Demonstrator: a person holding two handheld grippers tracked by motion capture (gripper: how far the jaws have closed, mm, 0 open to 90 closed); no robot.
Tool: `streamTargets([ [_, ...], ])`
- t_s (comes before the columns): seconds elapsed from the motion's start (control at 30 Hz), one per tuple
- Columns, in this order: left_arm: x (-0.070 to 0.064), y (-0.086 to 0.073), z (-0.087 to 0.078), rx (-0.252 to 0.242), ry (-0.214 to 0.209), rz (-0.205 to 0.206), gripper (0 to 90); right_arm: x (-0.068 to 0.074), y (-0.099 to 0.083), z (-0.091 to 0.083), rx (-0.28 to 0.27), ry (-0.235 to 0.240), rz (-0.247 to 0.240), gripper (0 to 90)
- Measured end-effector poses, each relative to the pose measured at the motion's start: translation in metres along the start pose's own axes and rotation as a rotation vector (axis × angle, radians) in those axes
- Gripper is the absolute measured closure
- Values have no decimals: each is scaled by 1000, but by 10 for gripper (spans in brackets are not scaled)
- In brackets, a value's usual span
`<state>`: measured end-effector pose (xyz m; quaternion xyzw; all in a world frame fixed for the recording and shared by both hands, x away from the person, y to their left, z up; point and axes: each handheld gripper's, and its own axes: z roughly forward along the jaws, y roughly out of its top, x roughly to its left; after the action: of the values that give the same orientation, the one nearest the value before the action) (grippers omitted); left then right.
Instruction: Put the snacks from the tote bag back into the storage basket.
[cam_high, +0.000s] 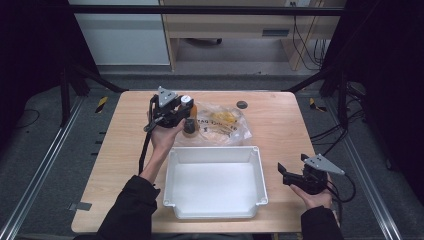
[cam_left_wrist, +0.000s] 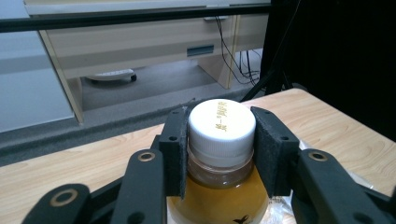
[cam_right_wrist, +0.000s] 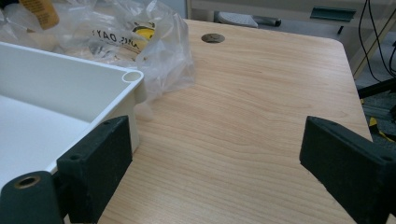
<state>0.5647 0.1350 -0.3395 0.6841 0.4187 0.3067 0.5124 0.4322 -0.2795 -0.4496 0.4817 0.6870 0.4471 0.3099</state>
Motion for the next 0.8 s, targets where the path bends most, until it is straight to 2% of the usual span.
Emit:
streamTargets([
  [0.43, 1, 17, -12, -27, 10, -1, 591, 0, 0, 0, -1, 0, 3, 95],
  [0.67, -1, 25, -20, -45, 5, 1, 592, 0, 0, 0, -2, -1, 2, 95],
  [0.8, -5, 31, -28, -57, -13, 7, 592, 0, 0, 0, -2, 0, 2, 96],
])
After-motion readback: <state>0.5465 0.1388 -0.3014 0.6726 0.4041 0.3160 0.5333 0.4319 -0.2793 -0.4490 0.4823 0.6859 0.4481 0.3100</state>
